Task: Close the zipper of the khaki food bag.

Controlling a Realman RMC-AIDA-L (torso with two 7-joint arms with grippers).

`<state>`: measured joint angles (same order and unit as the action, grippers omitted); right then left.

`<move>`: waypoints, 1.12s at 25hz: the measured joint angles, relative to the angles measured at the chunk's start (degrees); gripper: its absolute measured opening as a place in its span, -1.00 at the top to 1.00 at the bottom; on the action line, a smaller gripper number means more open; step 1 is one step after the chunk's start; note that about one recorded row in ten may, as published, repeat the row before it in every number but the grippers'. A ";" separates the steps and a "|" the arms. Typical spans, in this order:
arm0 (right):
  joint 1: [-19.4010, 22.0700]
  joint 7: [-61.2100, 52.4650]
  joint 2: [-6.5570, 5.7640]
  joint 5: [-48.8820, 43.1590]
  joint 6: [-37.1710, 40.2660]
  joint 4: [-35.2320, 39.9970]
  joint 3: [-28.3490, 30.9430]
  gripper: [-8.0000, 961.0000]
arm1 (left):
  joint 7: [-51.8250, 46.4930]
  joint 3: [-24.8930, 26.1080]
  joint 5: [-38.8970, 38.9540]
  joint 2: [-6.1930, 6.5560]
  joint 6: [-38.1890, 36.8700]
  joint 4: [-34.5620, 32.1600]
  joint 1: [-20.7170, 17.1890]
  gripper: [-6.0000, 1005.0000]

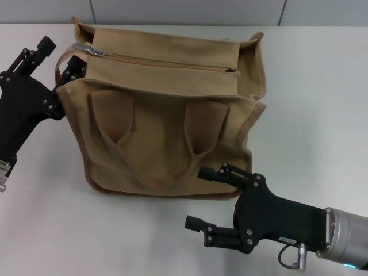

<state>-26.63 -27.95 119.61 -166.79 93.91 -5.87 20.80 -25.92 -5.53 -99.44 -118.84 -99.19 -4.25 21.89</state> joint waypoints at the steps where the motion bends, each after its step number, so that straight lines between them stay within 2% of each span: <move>1: 0.07 0.04 -0.02 0.01 0.38 -0.10 0.25 -0.73 | 0.18 -0.12 -0.04 0.01 -0.21 0.01 0.00 -0.22; 7: 0.20 0.69 -0.12 0.06 1.81 -0.11 0.52 -0.73 | 0.37 0.26 0.06 -0.08 -1.05 1.29 0.04 -0.19; 12: 0.88 2.32 -0.11 0.10 3.77 -0.14 0.50 -0.73 | 0.37 0.32 0.08 -0.08 -1.41 1.34 -0.06 0.19; 15: 1.84 4.99 -0.11 0.53 6.68 -0.14 0.92 -0.73 | 0.36 0.34 0.10 -0.09 -1.71 1.88 -0.07 0.66; 17: 3.48 8.60 -0.14 2.22 11.16 -0.14 2.74 -0.73 | -0.59 0.55 0.17 -0.03 -3.50 2.43 0.02 0.76; 21: 4.37 10.51 -0.08 4.11 13.76 -0.37 5.88 -0.73 | -4.06 1.44 0.30 -0.01 -5.65 2.94 0.61 0.95; 24: 4.46 10.79 -0.02 4.50 13.66 -1.36 10.19 -0.73 | -8.96 1.87 0.31 -0.07 -4.91 3.02 1.79 0.95; 27: 4.46 11.95 0.09 4.55 11.27 -5.02 18.04 -0.73 | -16.01 1.67 0.07 0.02 -2.97 3.02 2.88 0.95; 28: 4.46 11.95 0.09 4.55 11.27 -5.02 18.04 -0.73 | -16.01 1.67 0.07 0.02 -2.97 3.02 2.88 0.95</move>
<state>-22.17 -16.00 119.70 -162.25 105.17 -10.88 38.85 -41.94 -3.86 -99.38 -118.83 -102.16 -1.23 24.76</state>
